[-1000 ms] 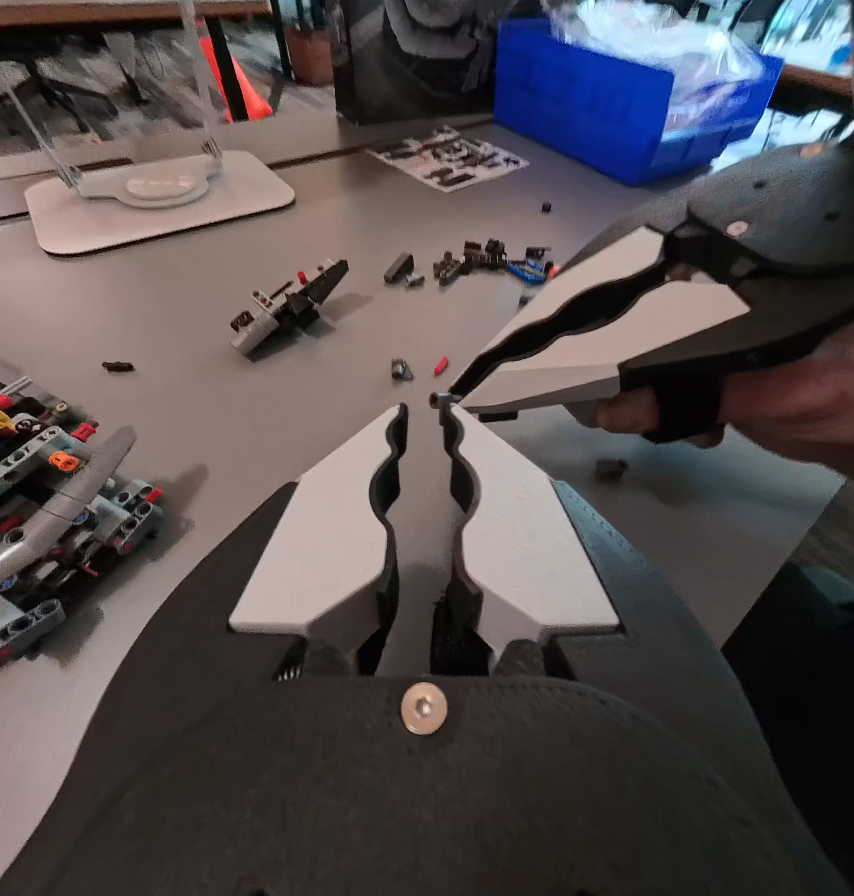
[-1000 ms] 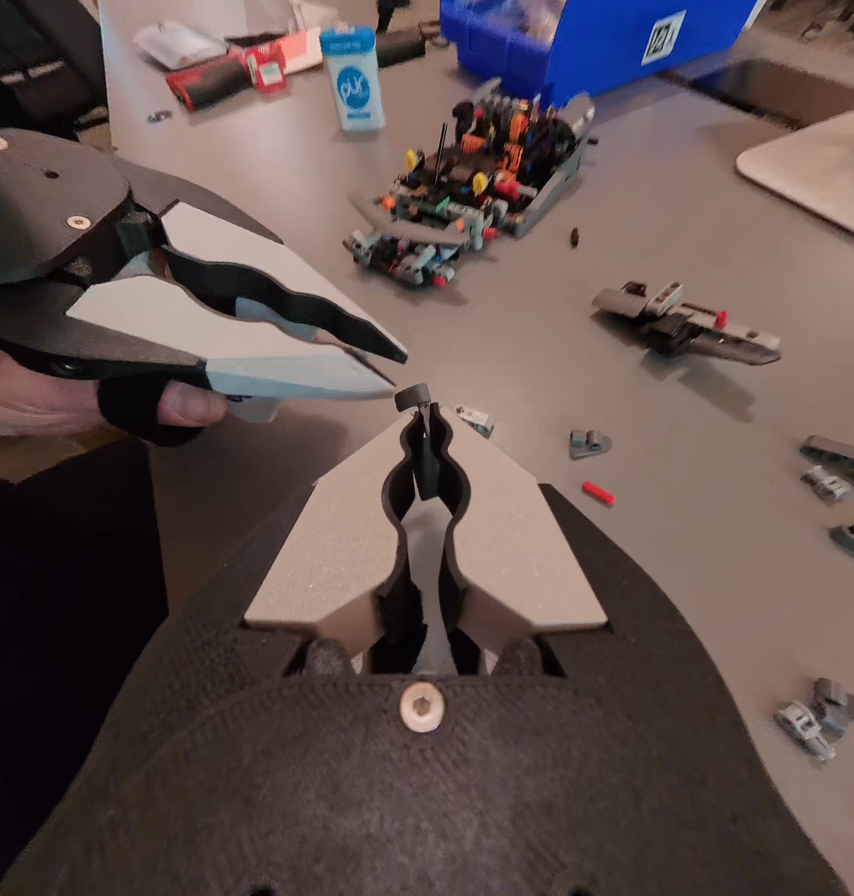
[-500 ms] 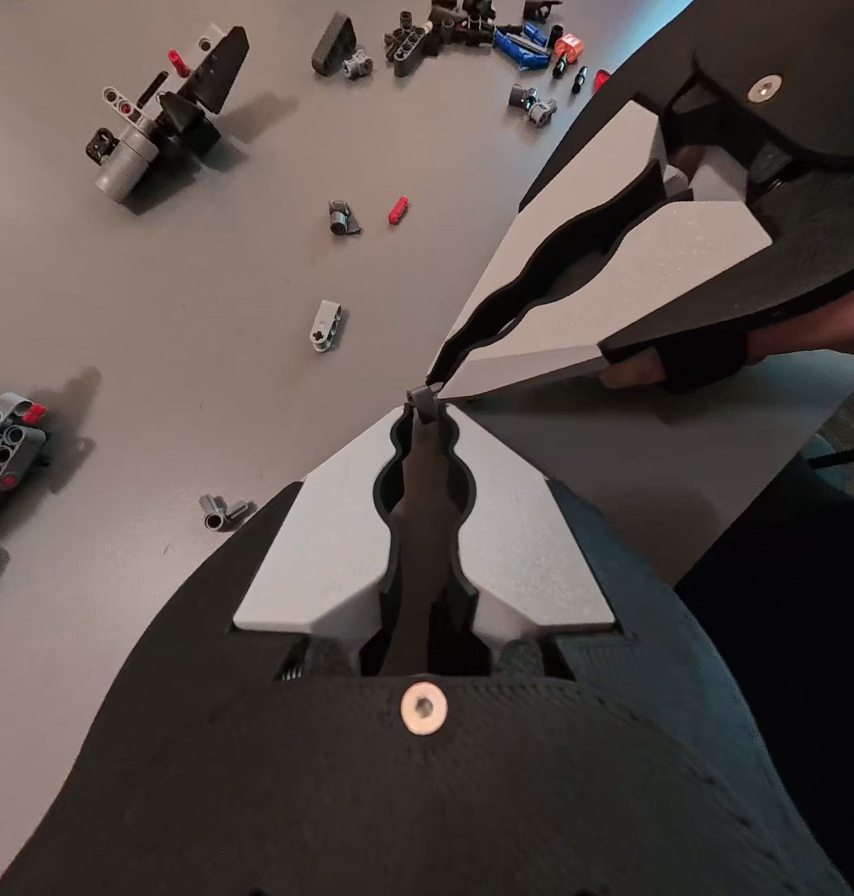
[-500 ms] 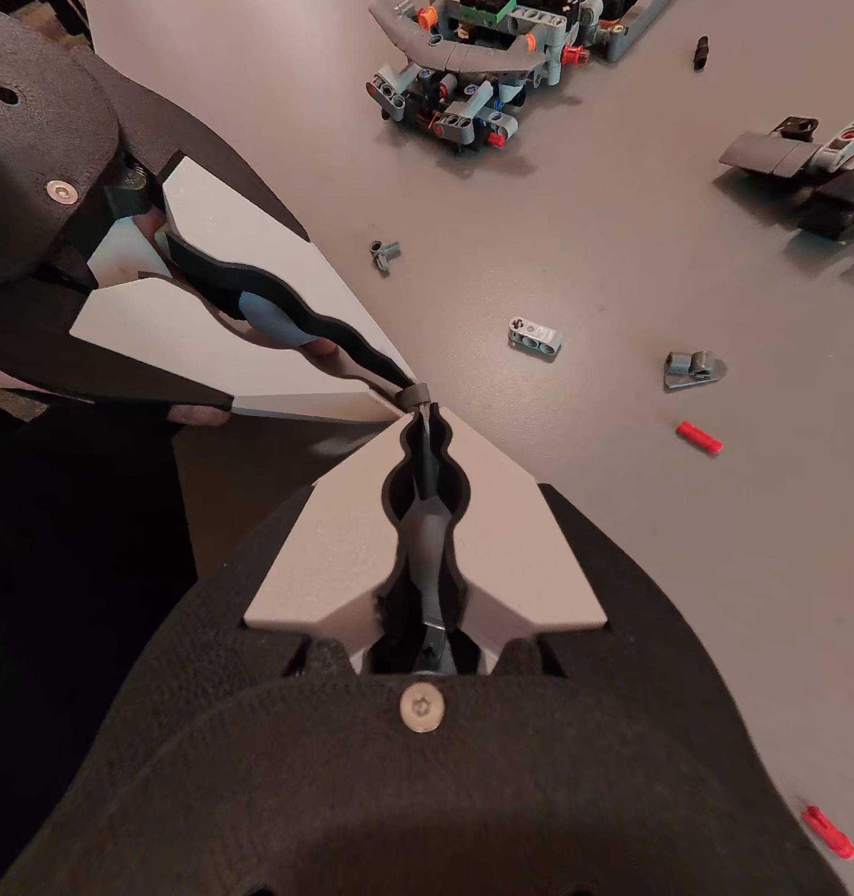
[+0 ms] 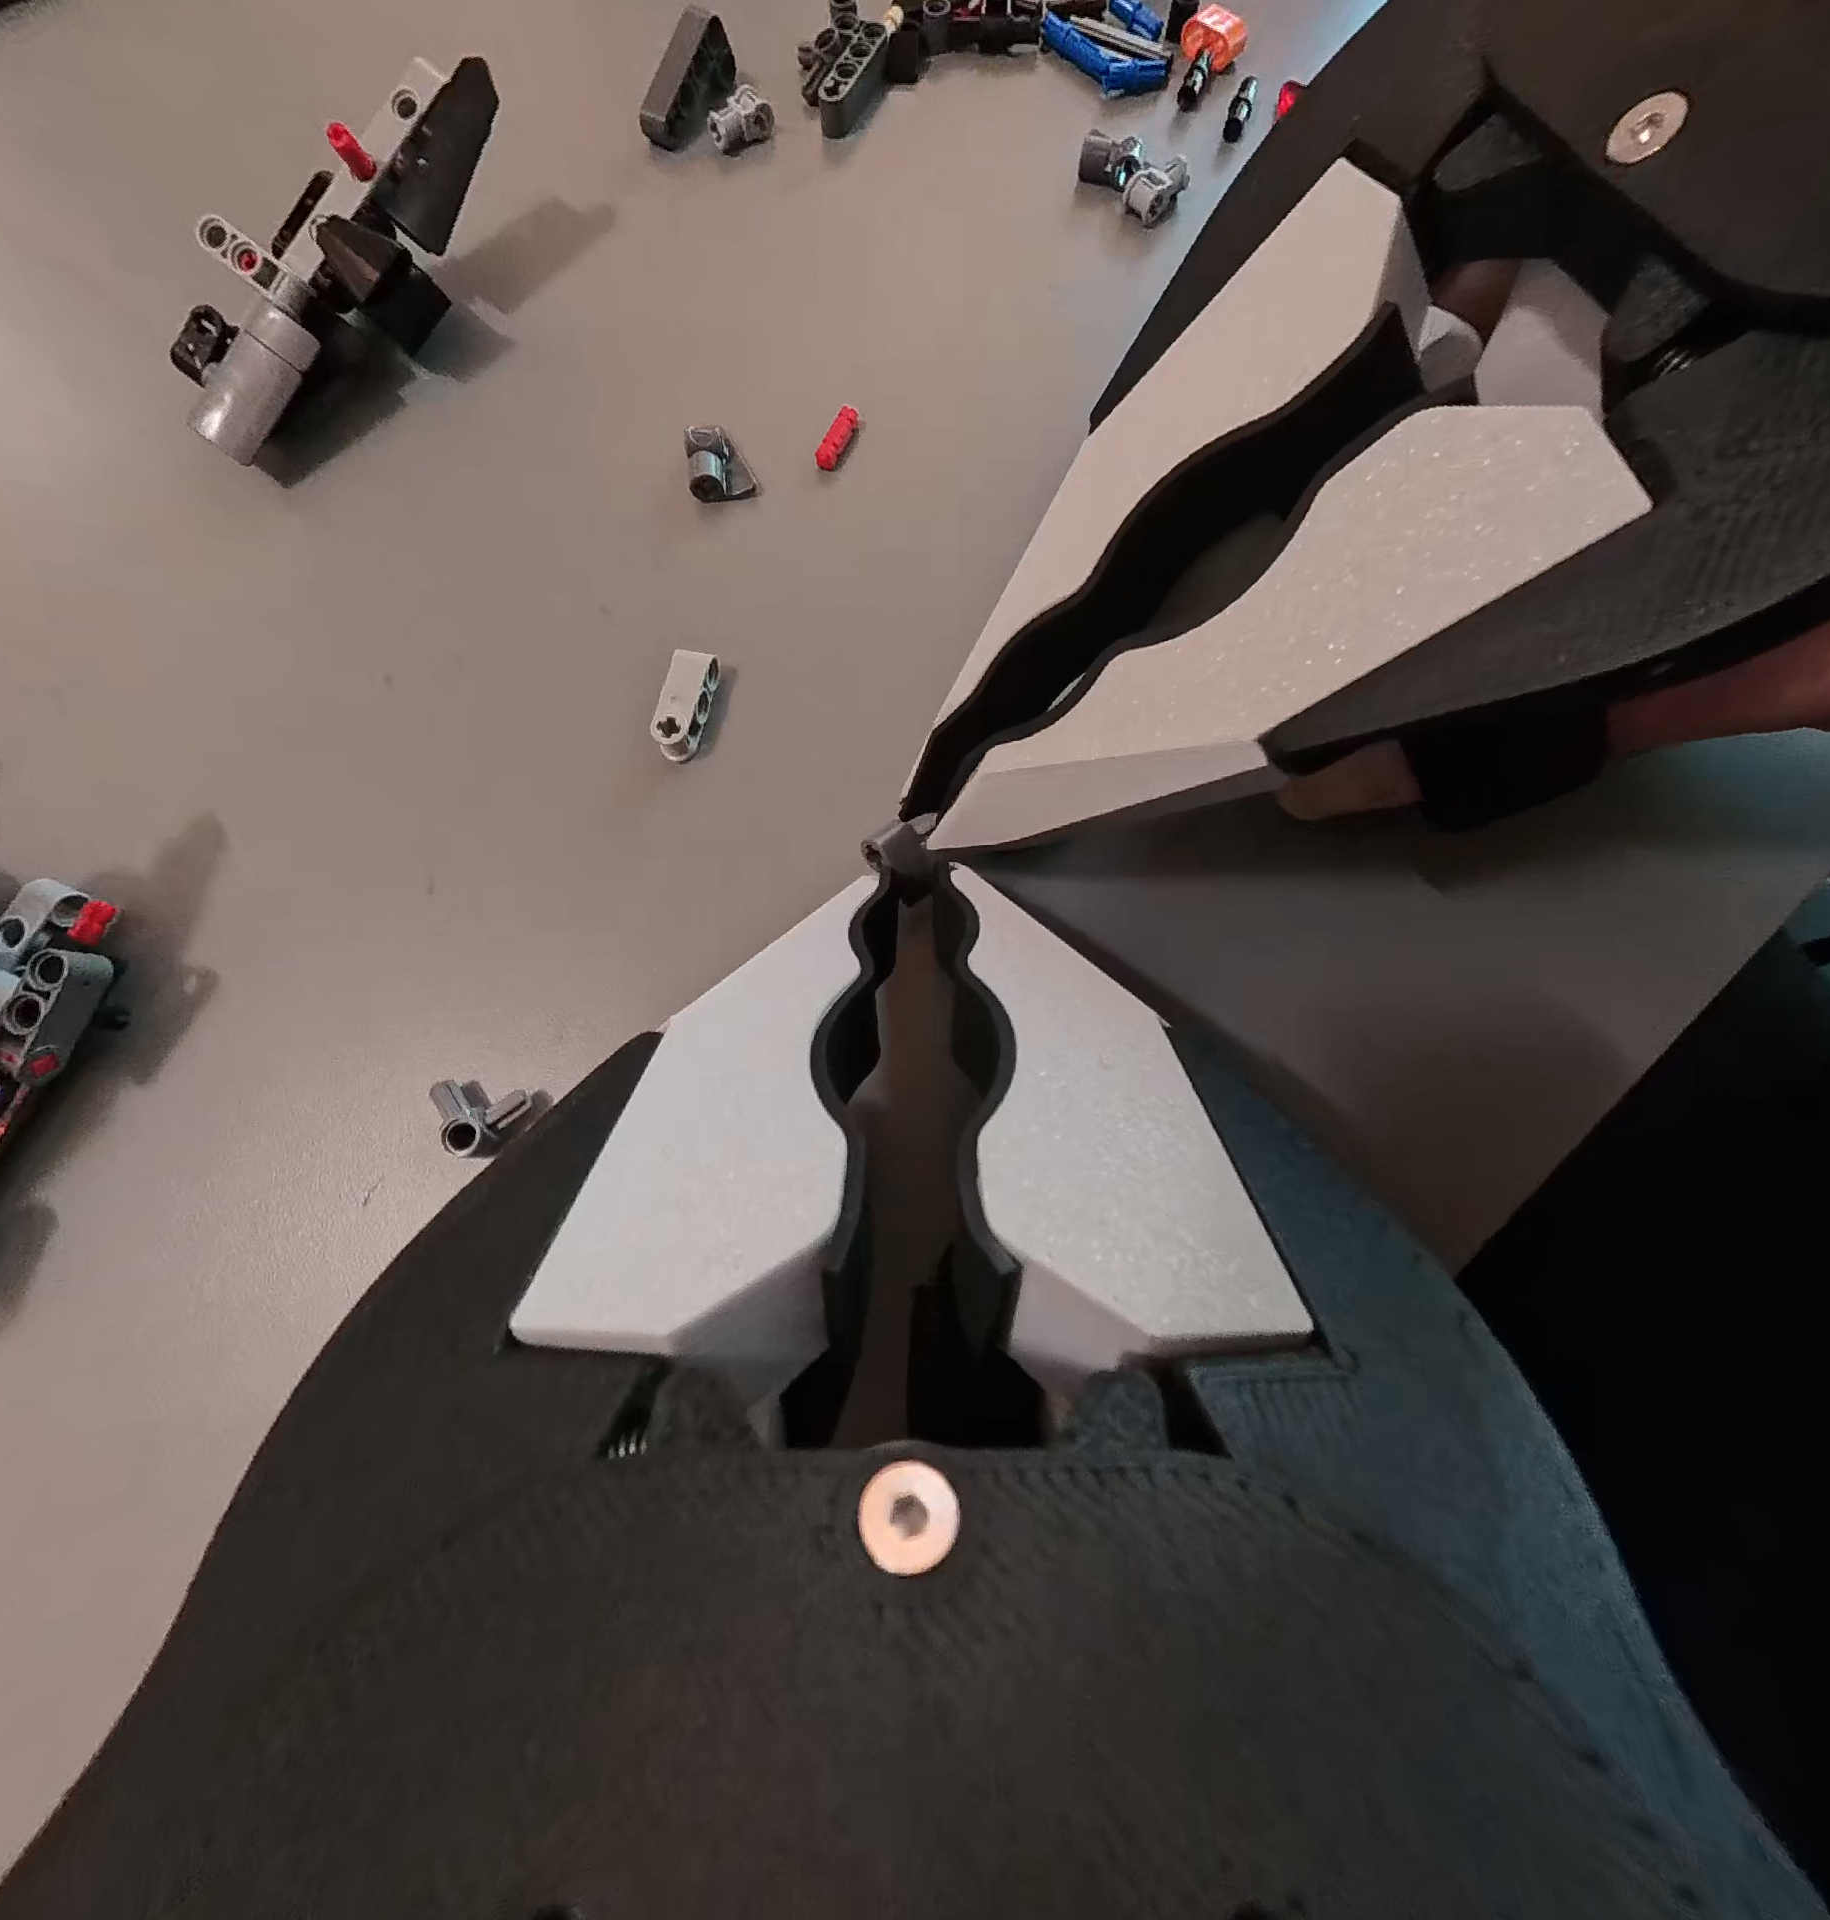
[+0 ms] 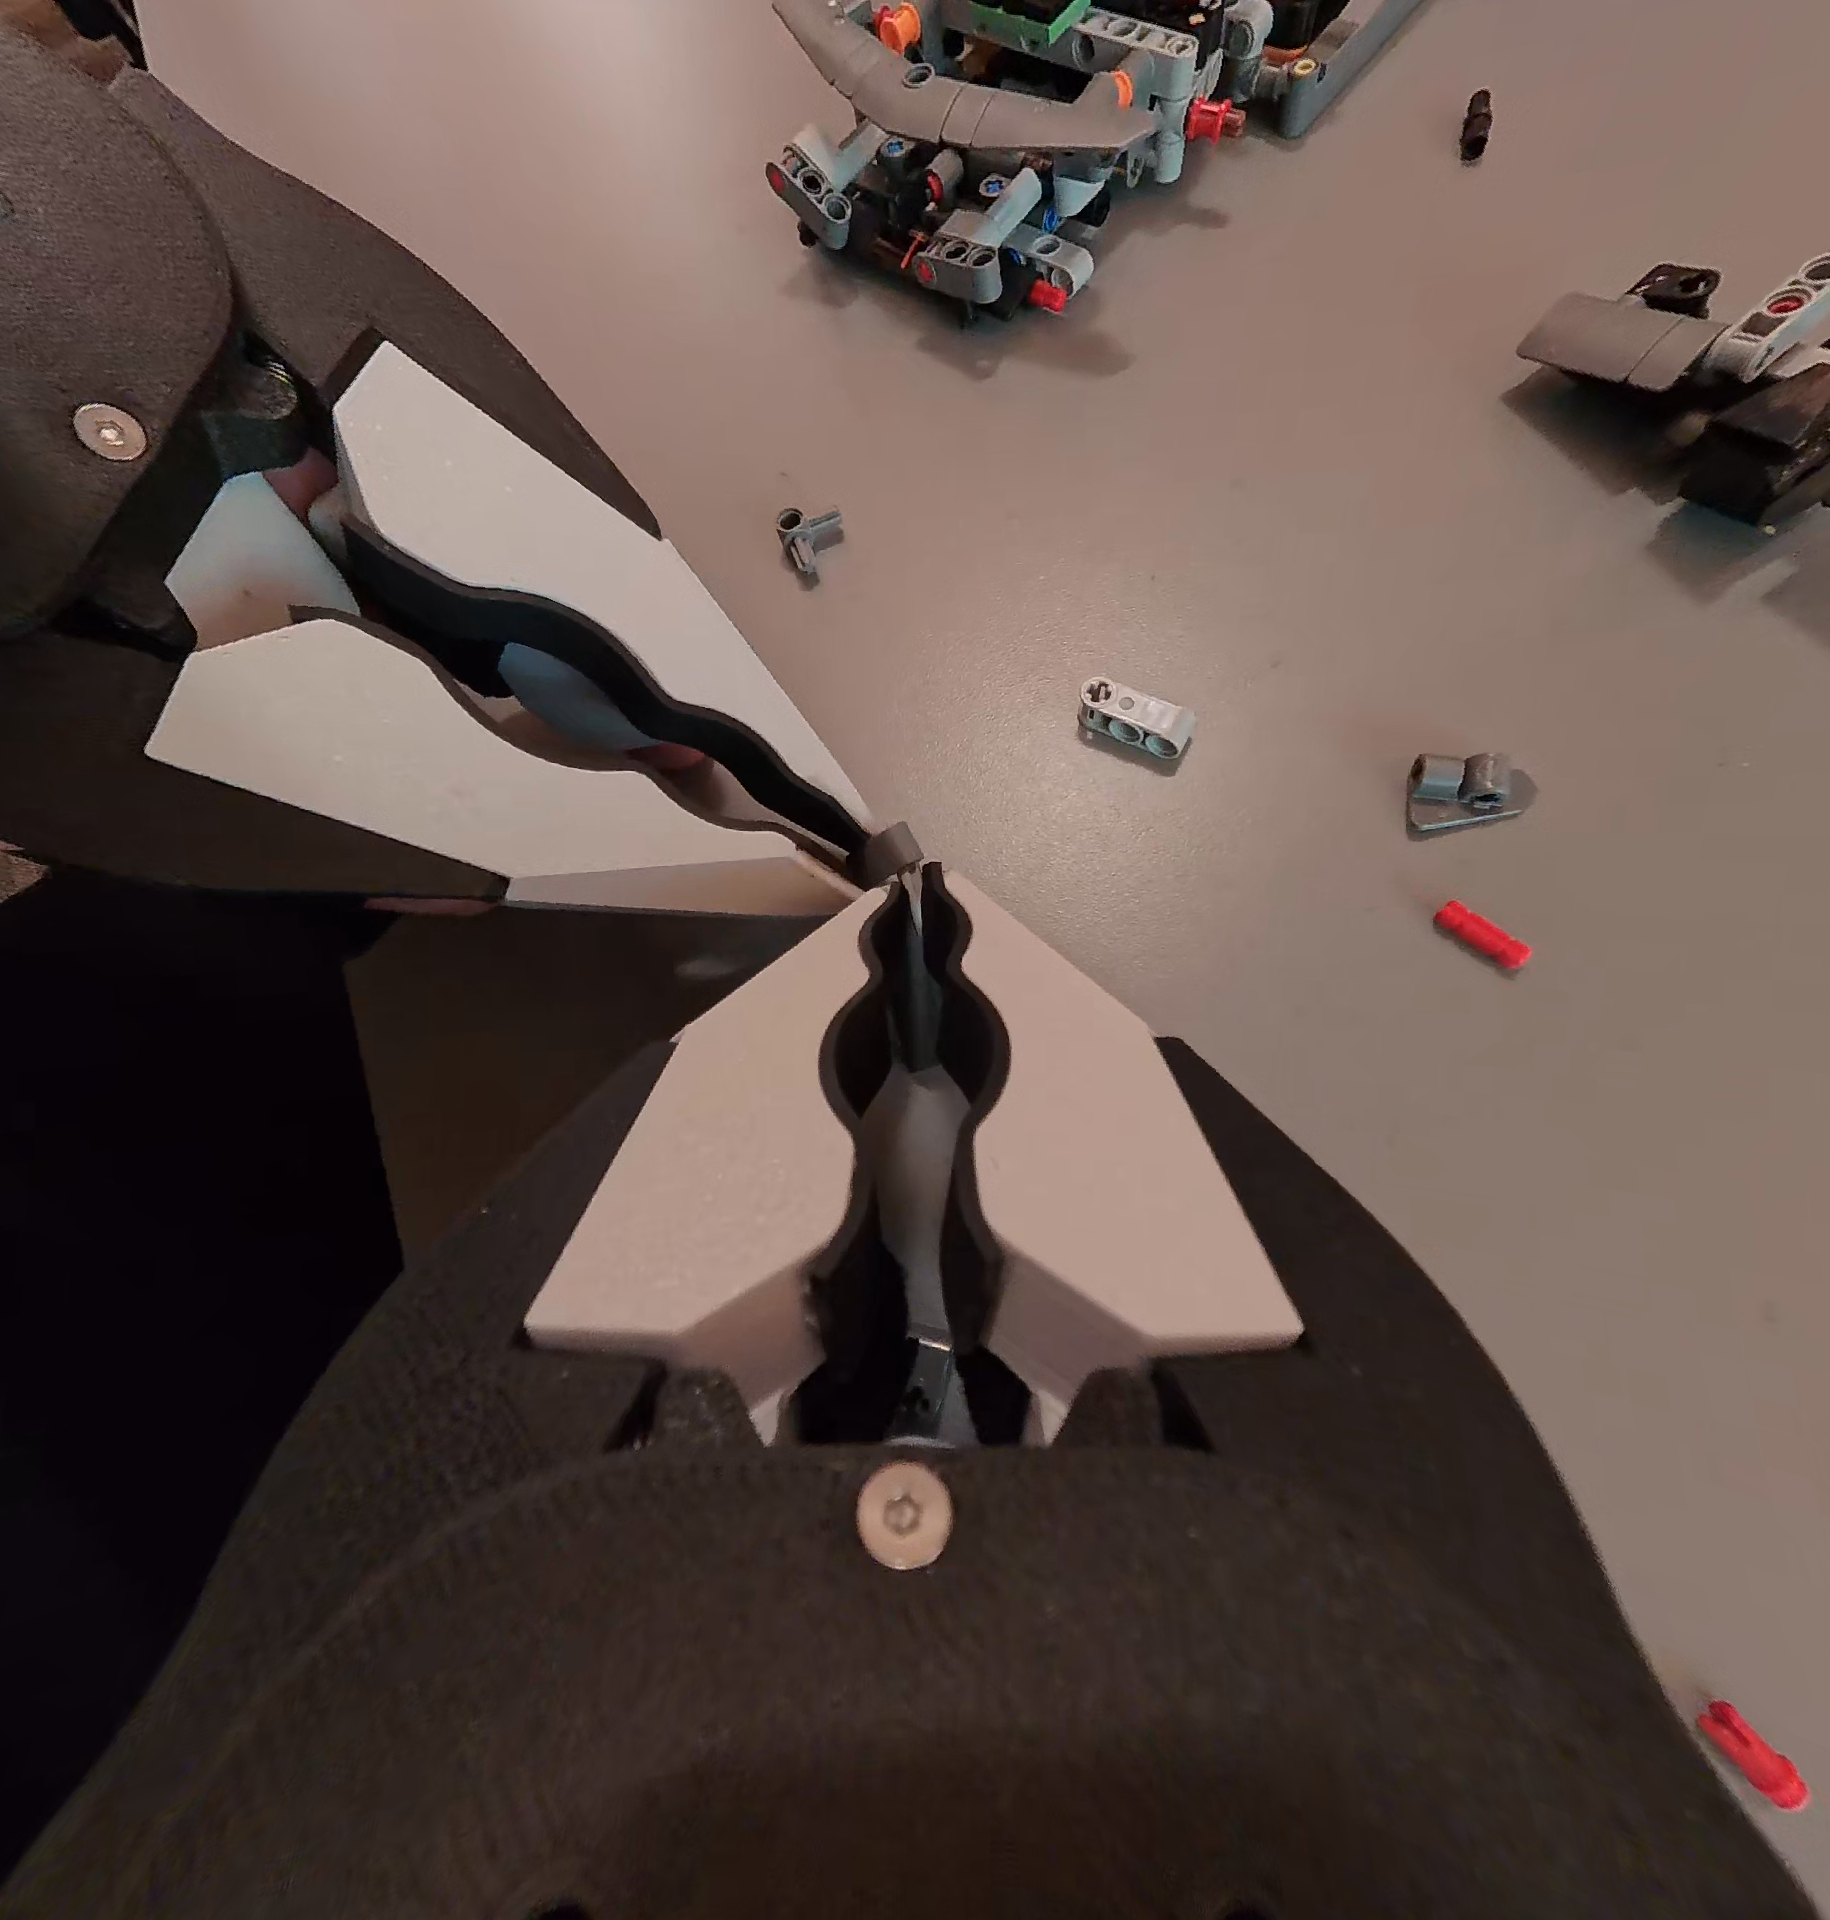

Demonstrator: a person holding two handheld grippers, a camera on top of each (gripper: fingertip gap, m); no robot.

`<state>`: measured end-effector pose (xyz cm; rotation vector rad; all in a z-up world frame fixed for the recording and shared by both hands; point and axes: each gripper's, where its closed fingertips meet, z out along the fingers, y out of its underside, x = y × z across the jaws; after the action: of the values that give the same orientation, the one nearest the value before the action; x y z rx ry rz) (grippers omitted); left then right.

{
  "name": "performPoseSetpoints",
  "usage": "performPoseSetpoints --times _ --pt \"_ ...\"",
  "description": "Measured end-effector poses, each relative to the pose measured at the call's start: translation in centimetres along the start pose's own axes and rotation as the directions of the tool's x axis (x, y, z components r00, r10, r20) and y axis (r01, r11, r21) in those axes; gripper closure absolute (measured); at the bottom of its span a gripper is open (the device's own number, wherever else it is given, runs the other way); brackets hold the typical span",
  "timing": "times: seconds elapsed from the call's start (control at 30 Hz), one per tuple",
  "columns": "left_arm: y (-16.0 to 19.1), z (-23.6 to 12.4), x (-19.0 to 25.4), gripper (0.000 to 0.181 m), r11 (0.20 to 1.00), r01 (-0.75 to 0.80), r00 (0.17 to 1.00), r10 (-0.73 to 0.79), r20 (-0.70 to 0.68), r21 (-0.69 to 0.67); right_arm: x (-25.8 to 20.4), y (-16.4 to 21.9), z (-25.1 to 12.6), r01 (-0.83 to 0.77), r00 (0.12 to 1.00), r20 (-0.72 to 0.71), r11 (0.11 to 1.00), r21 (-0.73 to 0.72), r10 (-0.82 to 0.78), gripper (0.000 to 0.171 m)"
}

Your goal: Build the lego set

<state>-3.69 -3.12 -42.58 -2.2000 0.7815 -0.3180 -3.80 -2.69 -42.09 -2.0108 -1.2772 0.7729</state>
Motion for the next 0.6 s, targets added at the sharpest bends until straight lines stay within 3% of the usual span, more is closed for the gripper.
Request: performPoseSetpoints --times 0.6 --pt "-0.50 -0.37 0.04 0.176 0.995 0.095 0.990 -0.090 -0.108 0.038 -0.10 -0.40 -0.38 -0.010 1.000 0.018 0.999 0.037 0.009 0.171"
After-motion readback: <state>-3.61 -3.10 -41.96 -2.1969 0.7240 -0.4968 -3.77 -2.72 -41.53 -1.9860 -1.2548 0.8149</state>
